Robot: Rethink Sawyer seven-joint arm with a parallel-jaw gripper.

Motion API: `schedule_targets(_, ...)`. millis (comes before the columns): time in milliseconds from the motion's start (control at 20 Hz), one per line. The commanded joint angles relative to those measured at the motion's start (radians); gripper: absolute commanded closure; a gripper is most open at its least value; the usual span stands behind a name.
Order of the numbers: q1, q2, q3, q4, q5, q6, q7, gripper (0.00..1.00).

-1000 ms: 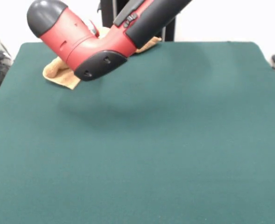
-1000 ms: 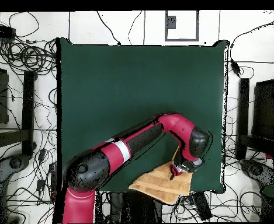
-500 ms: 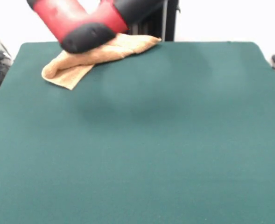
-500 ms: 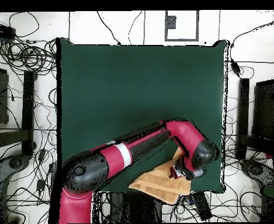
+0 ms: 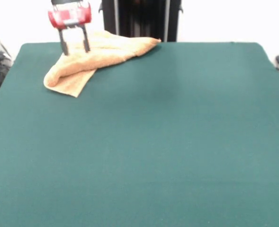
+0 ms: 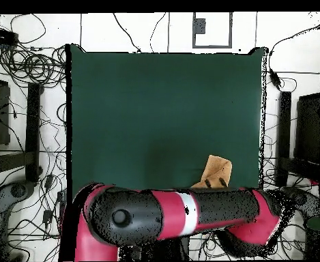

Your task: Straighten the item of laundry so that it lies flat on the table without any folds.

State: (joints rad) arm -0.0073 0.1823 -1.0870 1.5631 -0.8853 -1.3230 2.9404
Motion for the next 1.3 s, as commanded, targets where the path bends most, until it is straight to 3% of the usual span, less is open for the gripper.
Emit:
schedule_targets(50,-0.053,-0.11,0.113,0.356,0.403,-0.304,-0.757,0.0)
schedule_targets(350,0.004,-0.082,0.12,0.355,0.456,-0.273,-0.739,0.0)
schedule_targets(500,0.029,-0.081,0.128,0.307,0.459,-0.207,-0.717,0.0)
schedule_targets(750,0.066,0.017,0.163,0.076,0.191,-0.14,-0.598,0.0)
schedule_targets(900,0.085,0.036,0.188,0.016,0.105,-0.113,-0.538,0.0)
schedule_targets(1300,0.185,0.073,0.255,-0.123,-0.212,0.021,-0.208,0.0)
